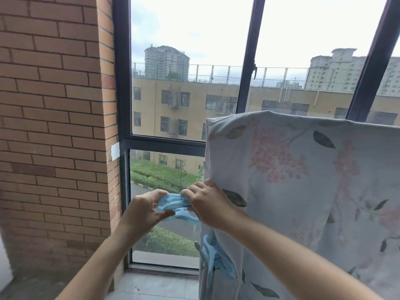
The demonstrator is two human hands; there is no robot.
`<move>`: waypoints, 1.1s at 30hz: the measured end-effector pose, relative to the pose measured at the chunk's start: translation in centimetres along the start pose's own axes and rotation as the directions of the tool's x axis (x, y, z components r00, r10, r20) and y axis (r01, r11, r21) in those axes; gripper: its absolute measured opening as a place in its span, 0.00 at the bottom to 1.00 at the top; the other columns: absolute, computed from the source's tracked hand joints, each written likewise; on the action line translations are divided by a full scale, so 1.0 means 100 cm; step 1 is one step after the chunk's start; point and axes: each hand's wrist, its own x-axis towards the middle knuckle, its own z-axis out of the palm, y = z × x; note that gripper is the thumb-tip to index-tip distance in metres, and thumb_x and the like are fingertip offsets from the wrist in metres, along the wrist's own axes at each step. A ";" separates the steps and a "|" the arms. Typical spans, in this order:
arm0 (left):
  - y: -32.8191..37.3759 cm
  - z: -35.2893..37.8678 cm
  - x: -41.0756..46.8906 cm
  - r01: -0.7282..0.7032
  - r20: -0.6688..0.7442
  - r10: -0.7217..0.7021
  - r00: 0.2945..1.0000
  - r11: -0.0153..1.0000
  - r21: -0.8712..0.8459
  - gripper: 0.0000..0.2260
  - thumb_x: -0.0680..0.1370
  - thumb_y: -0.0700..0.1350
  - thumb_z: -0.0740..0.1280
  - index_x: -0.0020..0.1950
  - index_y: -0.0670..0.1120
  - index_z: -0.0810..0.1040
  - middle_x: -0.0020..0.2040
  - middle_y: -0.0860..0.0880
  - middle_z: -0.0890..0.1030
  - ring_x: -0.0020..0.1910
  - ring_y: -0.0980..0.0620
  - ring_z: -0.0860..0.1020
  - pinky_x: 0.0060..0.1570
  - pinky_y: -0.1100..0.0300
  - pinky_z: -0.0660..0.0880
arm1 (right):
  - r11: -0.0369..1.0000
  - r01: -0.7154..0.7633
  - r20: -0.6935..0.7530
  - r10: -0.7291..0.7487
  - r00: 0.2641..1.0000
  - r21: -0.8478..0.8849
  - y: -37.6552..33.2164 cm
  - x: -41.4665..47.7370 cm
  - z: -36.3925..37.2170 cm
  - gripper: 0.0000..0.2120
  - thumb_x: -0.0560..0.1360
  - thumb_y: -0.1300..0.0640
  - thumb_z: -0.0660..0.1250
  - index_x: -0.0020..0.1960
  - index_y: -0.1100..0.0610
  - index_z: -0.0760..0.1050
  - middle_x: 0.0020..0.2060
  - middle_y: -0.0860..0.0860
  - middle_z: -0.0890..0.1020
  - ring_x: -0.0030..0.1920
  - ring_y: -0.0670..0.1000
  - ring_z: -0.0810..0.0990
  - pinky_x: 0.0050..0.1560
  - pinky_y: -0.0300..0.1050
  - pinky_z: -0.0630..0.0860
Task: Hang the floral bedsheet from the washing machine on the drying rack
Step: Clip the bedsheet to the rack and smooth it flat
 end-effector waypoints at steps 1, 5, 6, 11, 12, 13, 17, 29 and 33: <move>-0.002 -0.008 -0.001 -0.005 0.010 0.005 1.000 1.000 0.022 0.35 0.64 0.71 0.67 0.57 0.44 0.79 0.47 0.52 0.83 0.43 0.57 0.82 0.45 0.59 0.81 | 0.999 0.005 0.016 -0.006 1.000 0.035 -0.003 0.005 -0.002 0.14 0.77 0.52 0.64 0.62 0.54 0.72 0.54 0.51 0.80 0.56 0.54 0.76 0.62 0.52 0.65; -0.004 -0.033 -0.003 -0.022 0.045 0.014 0.999 0.985 0.170 0.37 0.64 0.60 0.76 0.66 0.41 0.72 0.57 0.48 0.79 0.52 0.54 0.78 0.54 0.63 0.77 | 0.963 -0.043 0.091 0.019 0.996 0.268 -0.013 0.021 -0.005 0.16 0.78 0.50 0.63 0.64 0.53 0.70 0.59 0.49 0.77 0.61 0.51 0.74 0.73 0.54 0.57; -0.003 -0.036 -0.003 -0.030 0.046 0.021 0.999 0.982 0.185 0.38 0.64 0.57 0.77 0.69 0.41 0.70 0.59 0.48 0.78 0.53 0.55 0.77 0.56 0.63 0.76 | 0.943 -0.057 0.090 0.028 0.996 0.328 -0.015 0.023 -0.006 0.16 0.78 0.50 0.64 0.64 0.53 0.71 0.59 0.49 0.77 0.60 0.51 0.74 0.71 0.52 0.60; 0.004 -0.052 0.000 0.052 0.037 -0.050 0.998 0.997 -0.063 0.45 0.63 0.63 0.75 0.75 0.53 0.59 0.67 0.54 0.69 0.62 0.58 0.70 0.64 0.61 0.68 | 0.788 -0.157 0.045 0.163 0.986 0.596 -0.023 0.033 -0.007 0.14 0.76 0.56 0.67 0.60 0.56 0.73 0.55 0.50 0.78 0.51 0.53 0.76 0.54 0.51 0.75; 0.005 -0.054 0.003 0.111 0.035 -0.106 0.994 0.972 -0.205 0.47 0.61 0.66 0.74 0.74 0.56 0.57 0.68 0.55 0.68 0.64 0.58 0.70 0.64 0.60 0.67 | 0.750 -0.165 0.015 0.203 0.979 0.640 -0.021 0.037 -0.008 0.13 0.75 0.57 0.68 0.59 0.57 0.73 0.53 0.50 0.78 0.49 0.52 0.77 0.53 0.49 0.76; 0.008 -0.056 0.006 0.164 0.051 -0.156 0.986 0.926 -0.340 0.48 0.59 0.67 0.75 0.74 0.57 0.57 0.68 0.55 0.69 0.64 0.58 0.71 0.64 0.60 0.69 | 0.703 -0.174 -0.005 0.245 0.970 0.689 -0.018 0.040 -0.012 0.13 0.75 0.58 0.69 0.58 0.58 0.74 0.51 0.49 0.79 0.48 0.51 0.77 0.52 0.45 0.76; 0.032 -0.057 0.033 0.180 0.078 -0.164 0.983 0.824 -0.537 0.44 0.55 0.70 0.74 0.64 0.47 0.72 0.54 0.51 0.82 0.54 0.57 0.81 0.54 0.63 0.77 | 0.467 -0.165 0.004 0.327 0.945 0.869 0.003 0.049 -0.051 0.12 0.75 0.60 0.69 0.57 0.52 0.75 0.47 0.46 0.81 0.51 0.49 0.80 0.52 0.37 0.77; 0.178 0.001 0.124 -0.011 -0.013 0.005 1.000 0.883 -0.469 0.09 0.70 0.51 0.74 0.49 0.53 0.82 0.44 0.51 0.85 0.45 0.52 0.84 0.46 0.58 0.79 | 0.217 -0.123 0.010 0.457 0.890 0.968 0.129 -0.039 -0.179 0.26 0.72 0.51 0.69 0.68 0.56 0.70 0.53 0.48 0.81 0.51 0.44 0.82 0.47 0.38 0.80; 0.250 0.055 0.141 -0.066 0.016 0.081 0.997 0.902 -0.427 0.07 0.70 0.54 0.74 0.46 0.58 0.80 0.43 0.55 0.85 0.42 0.60 0.83 0.43 0.63 0.77 | 0.358 -0.271 0.070 0.486 0.871 0.893 0.181 -0.099 -0.218 0.40 0.60 0.35 0.71 0.68 0.48 0.68 0.57 0.42 0.78 0.54 0.44 0.79 0.44 0.33 0.78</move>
